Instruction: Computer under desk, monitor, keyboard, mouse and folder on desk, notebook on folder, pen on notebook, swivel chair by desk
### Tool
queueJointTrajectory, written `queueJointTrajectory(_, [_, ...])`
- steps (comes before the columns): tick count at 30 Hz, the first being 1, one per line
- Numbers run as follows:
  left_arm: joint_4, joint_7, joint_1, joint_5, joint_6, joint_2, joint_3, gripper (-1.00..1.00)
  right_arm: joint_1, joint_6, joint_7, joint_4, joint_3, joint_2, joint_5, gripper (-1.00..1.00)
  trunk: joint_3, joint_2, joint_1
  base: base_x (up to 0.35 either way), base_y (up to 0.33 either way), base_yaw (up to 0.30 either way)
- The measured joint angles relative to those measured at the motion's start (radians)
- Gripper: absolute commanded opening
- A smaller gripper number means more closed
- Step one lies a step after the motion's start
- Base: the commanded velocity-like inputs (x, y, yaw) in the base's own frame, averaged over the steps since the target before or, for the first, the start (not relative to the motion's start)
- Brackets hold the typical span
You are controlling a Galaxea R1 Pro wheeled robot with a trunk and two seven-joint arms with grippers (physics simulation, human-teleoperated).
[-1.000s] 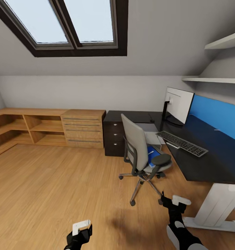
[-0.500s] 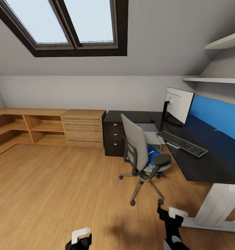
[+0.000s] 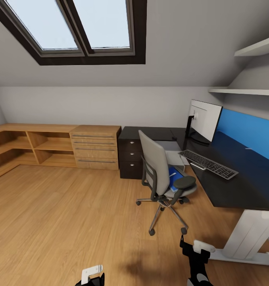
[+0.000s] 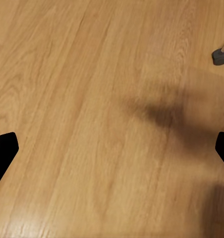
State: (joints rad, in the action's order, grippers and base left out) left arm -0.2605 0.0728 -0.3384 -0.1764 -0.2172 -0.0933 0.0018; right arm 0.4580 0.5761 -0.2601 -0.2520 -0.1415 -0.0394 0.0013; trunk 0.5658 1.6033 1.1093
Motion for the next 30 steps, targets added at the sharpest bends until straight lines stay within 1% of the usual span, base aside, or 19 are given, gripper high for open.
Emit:
queueJointTrajectory(11, [0.001,-0.001,0.000,0.000,-0.001,0.000,0.000,1.00,0.000,0.000,0.000,0.003,0.001,-0.001,0.000,1.00,0.000,0.000,0.000,0.012,0.000,0.000])
queueJointTrajectory(15, [0.001,-0.002,0.000,0.000,-0.002,0.001,0.000,1.00,0.000,0.000,0.000,0.003,0.000,-0.001,0.000,1.00,0.000,0.000,0.000,0.191,0.000,0.000])
queueJointTrajectory(24, [0.002,-0.003,0.000,0.000,-0.001,0.001,0.000,1.00,0.000,0.000,0.000,0.003,0.000,0.000,0.000,1.00,0.000,0.000,0.000,0.267,0.000,0.000])
queueJointTrajectory(30, [0.002,-0.003,0.000,0.000,-0.001,0.002,0.000,1.00,0.000,0.000,0.000,0.003,0.000,0.001,0.000,1.00,0.000,0.000,0.000,0.076,0.000,0.000])
